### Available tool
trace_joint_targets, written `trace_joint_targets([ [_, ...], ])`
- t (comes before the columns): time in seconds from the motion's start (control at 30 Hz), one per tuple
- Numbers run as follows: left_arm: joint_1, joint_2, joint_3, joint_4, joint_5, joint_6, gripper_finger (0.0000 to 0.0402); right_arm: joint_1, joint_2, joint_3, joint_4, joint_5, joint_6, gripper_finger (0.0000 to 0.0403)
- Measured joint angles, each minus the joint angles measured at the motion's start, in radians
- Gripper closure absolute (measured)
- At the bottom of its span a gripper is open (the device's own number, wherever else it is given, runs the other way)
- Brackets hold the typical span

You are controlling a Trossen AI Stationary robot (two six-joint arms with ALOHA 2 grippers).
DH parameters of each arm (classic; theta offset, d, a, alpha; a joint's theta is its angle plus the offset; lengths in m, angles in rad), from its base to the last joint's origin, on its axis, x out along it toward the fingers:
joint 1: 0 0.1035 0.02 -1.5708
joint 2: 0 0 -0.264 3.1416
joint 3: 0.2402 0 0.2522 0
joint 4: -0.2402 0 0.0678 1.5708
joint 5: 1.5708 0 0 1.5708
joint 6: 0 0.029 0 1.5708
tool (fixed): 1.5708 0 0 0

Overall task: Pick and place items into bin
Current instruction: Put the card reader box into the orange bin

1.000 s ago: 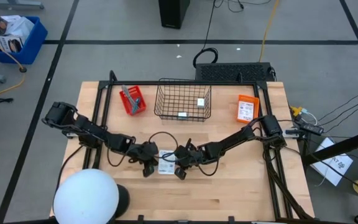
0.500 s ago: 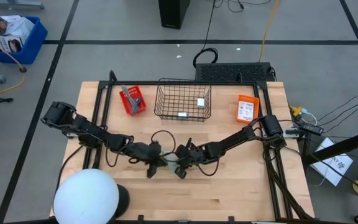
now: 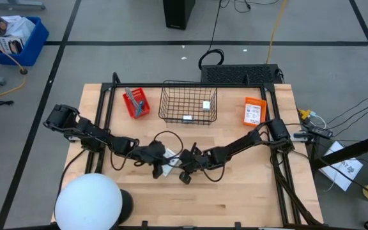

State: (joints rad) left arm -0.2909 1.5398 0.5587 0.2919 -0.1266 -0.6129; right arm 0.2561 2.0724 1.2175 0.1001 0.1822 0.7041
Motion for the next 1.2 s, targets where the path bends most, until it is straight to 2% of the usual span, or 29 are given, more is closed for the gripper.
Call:
trace_joint_targets([
  [0.2, -0.002, 0.0, -0.001, -0.053, -0.068, 0.001, 0.0398, 0.007, -0.001, 0.0, 0.0, 0.002, -0.007, 0.0403],
  [0.37, -0.007, -0.002, -0.001, -0.059, -0.11, 0.023, 0.0386, 0.007, -0.002, -0.001, 0.012, 0.002, 0.009, 0.0403],
  [0.5, -0.006, -0.002, -0.001, -0.115, -0.137, -0.007, 0.039, 0.007, 0.002, -0.002, 0.074, 0.002, -0.017, 0.0403],
  [0.6, -0.005, -0.002, -0.002, -0.166, -0.155, -0.018, 0.0398, 0.016, 0.001, -0.002, 0.129, 0.05, -0.06, 0.0403],
  [0.73, -0.005, -0.002, -0.002, -0.183, -0.209, -0.023, 0.0388, 0.022, 0.0, -0.002, 0.202, 0.056, -0.102, 0.0403],
  [0.93, -0.006, -0.003, -0.002, -0.223, -0.23, -0.025, 0.0398, 0.02, -0.002, -0.001, 0.226, 0.056, -0.117, 0.0403],
  [1.07, -0.016, -0.012, -0.001, -0.195, -0.25, -0.004, 0.0388, 0.002, -0.002, -0.001, 0.224, 0.056, -0.123, 0.0403],
  [1.2, -0.022, -0.037, 0.004, -0.239, -0.262, -0.009, 0.0392, -0.01, -0.002, -0.001, 0.224, 0.057, -0.142, 0.0403],
])
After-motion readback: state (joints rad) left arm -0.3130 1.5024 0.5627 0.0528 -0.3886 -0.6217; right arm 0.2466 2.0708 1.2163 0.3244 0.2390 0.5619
